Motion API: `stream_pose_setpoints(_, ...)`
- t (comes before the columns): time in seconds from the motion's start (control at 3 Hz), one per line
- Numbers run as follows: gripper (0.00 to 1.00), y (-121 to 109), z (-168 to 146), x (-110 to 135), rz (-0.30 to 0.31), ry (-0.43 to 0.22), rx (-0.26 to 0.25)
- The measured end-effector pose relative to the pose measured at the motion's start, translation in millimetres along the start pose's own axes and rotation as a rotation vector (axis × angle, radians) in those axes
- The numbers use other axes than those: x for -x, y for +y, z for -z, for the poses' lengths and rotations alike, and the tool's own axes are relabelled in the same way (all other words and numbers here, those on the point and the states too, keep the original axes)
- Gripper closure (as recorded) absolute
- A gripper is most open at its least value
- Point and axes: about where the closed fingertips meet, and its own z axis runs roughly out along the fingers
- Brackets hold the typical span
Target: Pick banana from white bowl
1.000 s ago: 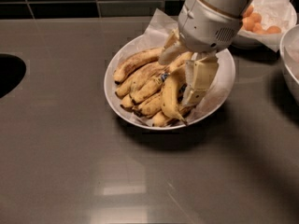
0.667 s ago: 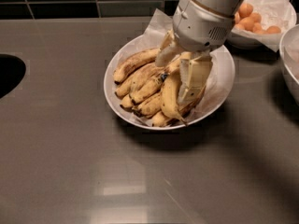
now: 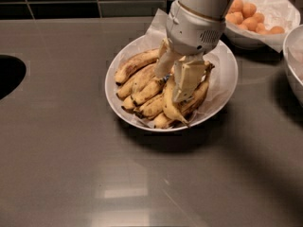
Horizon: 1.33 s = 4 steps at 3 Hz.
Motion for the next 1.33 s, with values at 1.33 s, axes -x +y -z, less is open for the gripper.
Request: stream_pose_setpoints(1.33,0.37,1.2,-2.1,-7.9,0.094,0.105,0.004)
